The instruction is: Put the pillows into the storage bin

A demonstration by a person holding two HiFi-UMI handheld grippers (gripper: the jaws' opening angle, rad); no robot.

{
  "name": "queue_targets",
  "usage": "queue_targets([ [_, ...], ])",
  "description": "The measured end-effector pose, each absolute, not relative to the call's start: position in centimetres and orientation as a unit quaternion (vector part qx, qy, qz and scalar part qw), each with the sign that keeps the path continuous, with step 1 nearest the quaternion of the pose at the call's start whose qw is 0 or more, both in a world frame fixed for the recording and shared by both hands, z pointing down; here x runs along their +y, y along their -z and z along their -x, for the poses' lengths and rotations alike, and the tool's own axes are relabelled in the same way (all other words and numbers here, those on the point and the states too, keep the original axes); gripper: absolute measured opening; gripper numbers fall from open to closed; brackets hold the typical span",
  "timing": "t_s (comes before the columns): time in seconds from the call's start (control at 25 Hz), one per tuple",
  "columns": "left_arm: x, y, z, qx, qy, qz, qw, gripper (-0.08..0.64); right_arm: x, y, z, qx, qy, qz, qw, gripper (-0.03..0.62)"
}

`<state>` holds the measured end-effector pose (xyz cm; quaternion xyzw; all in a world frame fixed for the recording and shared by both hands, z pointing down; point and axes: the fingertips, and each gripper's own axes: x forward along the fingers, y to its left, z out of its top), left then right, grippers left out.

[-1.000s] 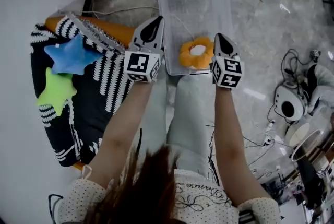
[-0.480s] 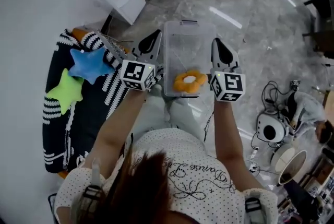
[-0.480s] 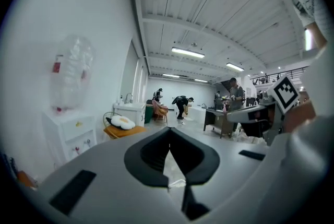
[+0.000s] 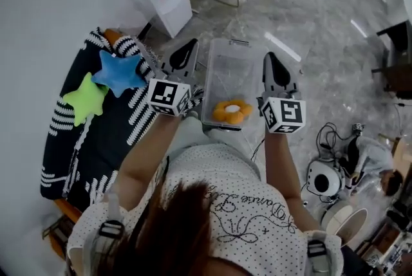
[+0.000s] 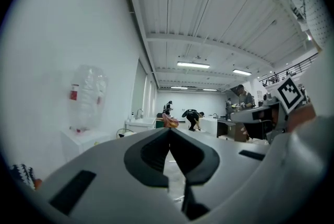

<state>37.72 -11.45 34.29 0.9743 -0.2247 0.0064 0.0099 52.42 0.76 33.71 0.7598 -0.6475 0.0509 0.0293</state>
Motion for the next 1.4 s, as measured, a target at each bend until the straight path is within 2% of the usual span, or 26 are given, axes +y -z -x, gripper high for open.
queue_targets([
  [0.36, -9.0, -30.8, -29.2, -0.355, 0.020, -0.935, -0.009, 0.003, -1.3, -29.1, -44.4, -0.757, -0.003, -0.653, 0.019, 0.012],
  [0.84, -6.5, -29.8, -4.8, -0.572, 0.018, -0.820, -0.025, 0.003, -7.0, -28.5, -24.7, -0.878, 0.002, -0.479, 0.011, 0.012],
  [1.4, 1.1, -29.5, 24.1, -0.681, 0.020, -0.732, -0.020, 0.003, -4.6, -28.0, 5.1, -0.934, 0.002, -0.358, -0.005, 0.011],
])
